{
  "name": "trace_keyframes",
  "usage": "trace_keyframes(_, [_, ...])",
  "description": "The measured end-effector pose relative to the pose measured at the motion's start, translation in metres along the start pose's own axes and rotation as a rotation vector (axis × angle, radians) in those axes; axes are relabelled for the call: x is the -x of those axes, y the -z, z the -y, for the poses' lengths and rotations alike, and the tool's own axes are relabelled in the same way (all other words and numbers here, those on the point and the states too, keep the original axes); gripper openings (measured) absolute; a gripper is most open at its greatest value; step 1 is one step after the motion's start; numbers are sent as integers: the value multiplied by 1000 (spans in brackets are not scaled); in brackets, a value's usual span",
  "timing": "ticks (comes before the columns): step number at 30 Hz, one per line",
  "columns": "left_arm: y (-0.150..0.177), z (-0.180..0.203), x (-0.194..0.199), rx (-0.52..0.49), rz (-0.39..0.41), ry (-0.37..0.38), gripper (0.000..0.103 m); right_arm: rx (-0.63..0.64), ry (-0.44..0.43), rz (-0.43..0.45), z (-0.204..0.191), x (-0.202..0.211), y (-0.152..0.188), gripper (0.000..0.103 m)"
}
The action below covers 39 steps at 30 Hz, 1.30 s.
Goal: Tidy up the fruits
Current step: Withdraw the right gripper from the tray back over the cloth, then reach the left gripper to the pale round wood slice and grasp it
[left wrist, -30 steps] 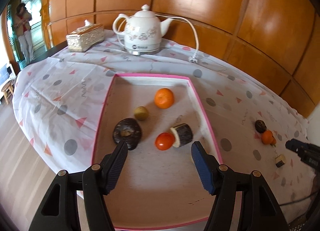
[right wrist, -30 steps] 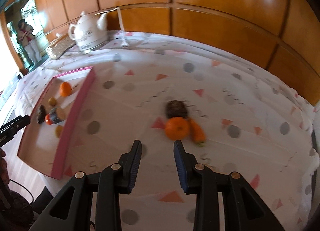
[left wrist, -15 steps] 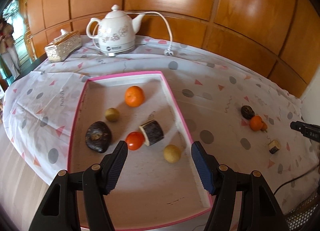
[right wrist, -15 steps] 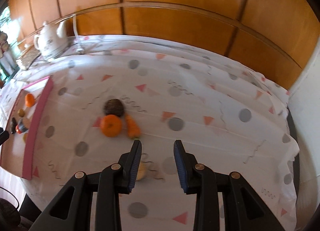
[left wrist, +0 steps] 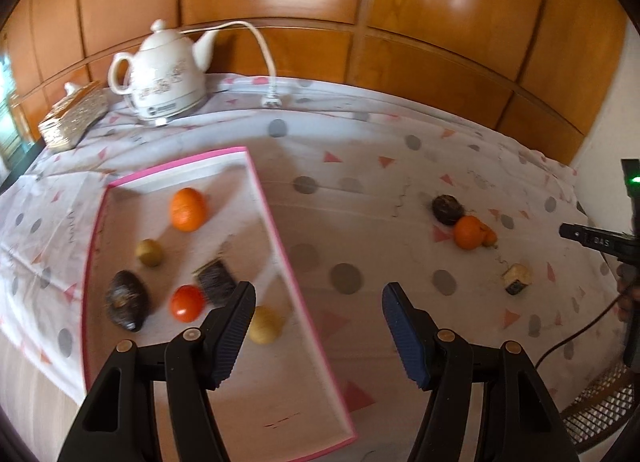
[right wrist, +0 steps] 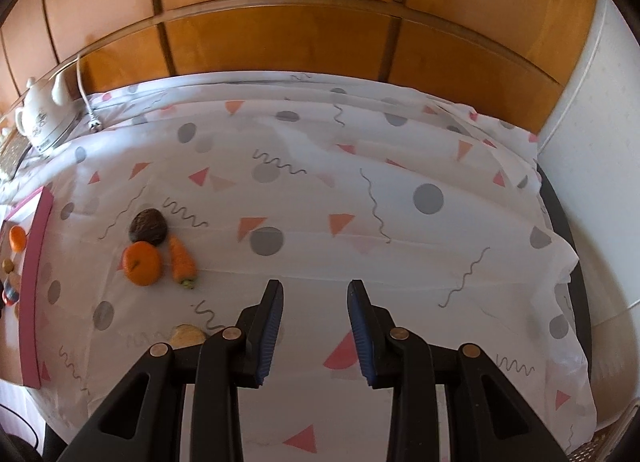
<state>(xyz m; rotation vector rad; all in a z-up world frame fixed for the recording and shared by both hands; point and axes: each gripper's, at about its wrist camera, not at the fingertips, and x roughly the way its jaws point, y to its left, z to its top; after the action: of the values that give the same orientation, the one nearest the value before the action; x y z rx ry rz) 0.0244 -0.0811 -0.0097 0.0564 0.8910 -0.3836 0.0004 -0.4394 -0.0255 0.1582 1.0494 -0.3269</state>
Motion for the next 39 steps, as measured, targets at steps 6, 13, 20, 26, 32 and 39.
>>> trace_keyframes(6, [-6, 27, -13, -50, -29, 58, 66, -21, -3, -8, 6, -5, 0, 33])
trace_keyframes(13, [-11, 74, -31, -153, -83, 200, 58, -57, -19, -15, 13, -10, 1, 33])
trace_keyframes(20, [-7, 131, -54, -281, -149, 308, 54, -106, -46, -31, 21, -14, 1, 33])
trace_keyframes(26, [-5, 181, -67, -382, -165, 364, 54, -147, -70, -54, 28, -17, 1, 33])
trace_keyframes(32, [-2, 218, -84, -425, -196, 364, 54, -187, -85, -53, 35, -16, 2, 33])
trace_keyframes(39, [0, 230, -103, -440, -217, 336, 39, -225, -96, -57, 43, -18, 1, 34])
